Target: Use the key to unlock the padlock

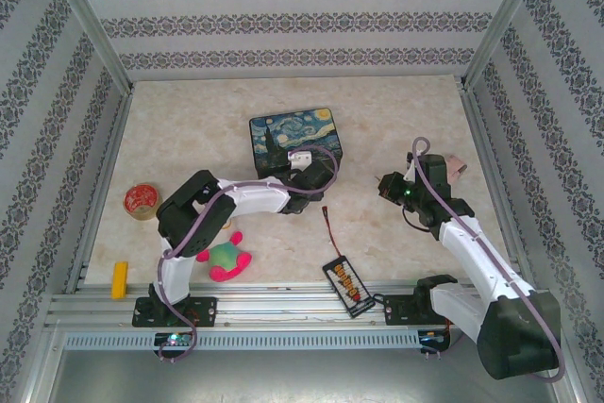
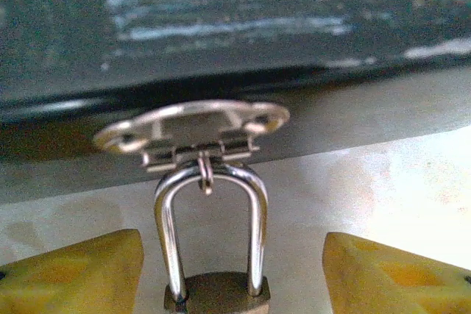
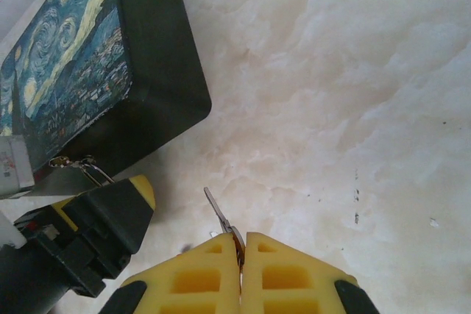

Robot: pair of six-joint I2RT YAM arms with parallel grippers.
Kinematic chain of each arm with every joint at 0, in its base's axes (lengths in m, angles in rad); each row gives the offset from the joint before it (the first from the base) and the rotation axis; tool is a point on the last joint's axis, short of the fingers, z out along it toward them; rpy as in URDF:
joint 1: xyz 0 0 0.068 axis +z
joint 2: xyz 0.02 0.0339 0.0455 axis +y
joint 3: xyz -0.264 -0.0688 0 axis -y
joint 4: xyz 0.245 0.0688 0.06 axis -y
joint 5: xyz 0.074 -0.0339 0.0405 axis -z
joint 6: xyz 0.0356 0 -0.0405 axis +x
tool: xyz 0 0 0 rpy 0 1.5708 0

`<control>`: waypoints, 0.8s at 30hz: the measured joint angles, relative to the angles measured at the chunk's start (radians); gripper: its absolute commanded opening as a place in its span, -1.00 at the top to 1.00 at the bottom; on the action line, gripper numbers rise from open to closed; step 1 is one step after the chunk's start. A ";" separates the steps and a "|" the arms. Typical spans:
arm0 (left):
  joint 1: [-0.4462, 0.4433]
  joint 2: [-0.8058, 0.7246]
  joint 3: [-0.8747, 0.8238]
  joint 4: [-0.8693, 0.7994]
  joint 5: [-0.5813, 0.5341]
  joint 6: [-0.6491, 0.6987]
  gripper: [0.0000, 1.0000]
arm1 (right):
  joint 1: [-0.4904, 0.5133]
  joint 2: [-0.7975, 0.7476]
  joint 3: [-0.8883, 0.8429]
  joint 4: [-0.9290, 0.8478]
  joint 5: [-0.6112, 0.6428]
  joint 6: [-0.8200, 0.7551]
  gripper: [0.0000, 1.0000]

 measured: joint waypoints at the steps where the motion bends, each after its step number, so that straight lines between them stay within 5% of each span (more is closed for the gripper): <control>1: 0.002 0.004 0.004 0.000 0.000 0.000 -0.22 | 0.000 0.004 0.000 0.004 -0.004 0.000 1.00; 24: 0.022 0.051 0.039 -0.007 -0.020 0.004 0.34 | -0.038 0.095 -0.022 0.122 -0.113 0.031 1.00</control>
